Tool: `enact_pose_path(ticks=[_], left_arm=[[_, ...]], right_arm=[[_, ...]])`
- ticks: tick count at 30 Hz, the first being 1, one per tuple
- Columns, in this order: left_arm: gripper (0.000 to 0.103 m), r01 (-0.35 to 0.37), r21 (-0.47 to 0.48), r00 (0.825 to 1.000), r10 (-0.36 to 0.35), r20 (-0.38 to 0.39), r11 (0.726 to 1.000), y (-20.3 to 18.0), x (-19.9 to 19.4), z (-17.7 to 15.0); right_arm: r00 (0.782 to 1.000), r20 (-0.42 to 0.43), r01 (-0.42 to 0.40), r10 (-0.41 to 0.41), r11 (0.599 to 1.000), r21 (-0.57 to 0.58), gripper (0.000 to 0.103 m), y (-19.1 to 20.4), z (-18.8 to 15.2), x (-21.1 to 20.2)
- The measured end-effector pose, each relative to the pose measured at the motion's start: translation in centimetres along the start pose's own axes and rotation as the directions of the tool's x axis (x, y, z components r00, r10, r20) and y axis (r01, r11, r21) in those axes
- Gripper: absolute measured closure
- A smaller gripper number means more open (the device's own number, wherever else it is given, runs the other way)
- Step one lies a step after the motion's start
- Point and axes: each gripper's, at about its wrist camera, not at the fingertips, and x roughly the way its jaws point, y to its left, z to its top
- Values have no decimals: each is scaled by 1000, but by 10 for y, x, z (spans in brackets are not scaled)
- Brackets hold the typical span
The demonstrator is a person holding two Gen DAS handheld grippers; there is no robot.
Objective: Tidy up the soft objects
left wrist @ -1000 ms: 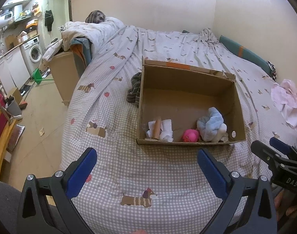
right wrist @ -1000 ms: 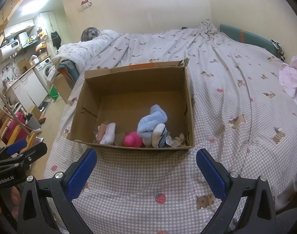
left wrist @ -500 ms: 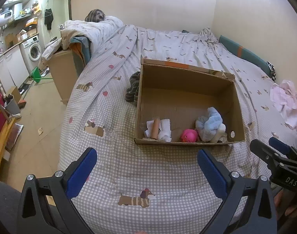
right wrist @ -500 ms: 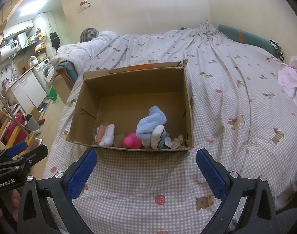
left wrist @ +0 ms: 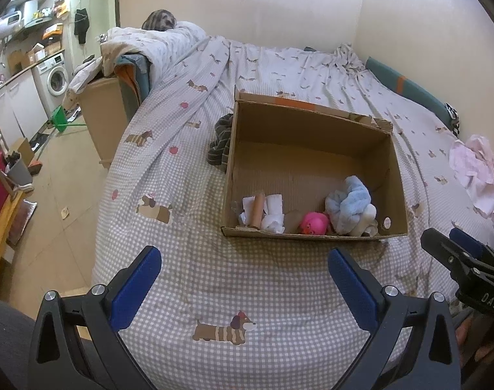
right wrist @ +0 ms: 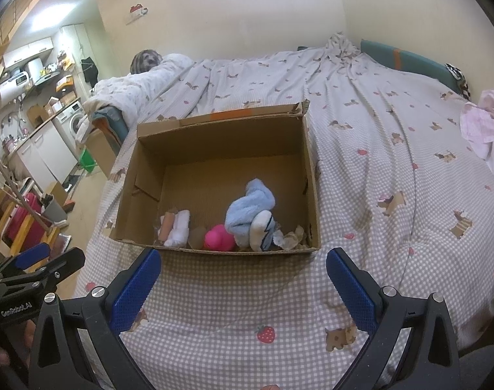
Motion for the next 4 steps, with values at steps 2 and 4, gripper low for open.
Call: enact_pose_path(ticks=[2,4], left_arm=[[1,6,-1,1000,-6,5,1000,0,-1,0],[1,8,-1,1000,-8,4,1000,0,-1,0]], right_arm=[[1000,4,-2,2,1000,0,0,-1,0,0],[1000,5,-4,4,1000,0,0,0,0,-1]])
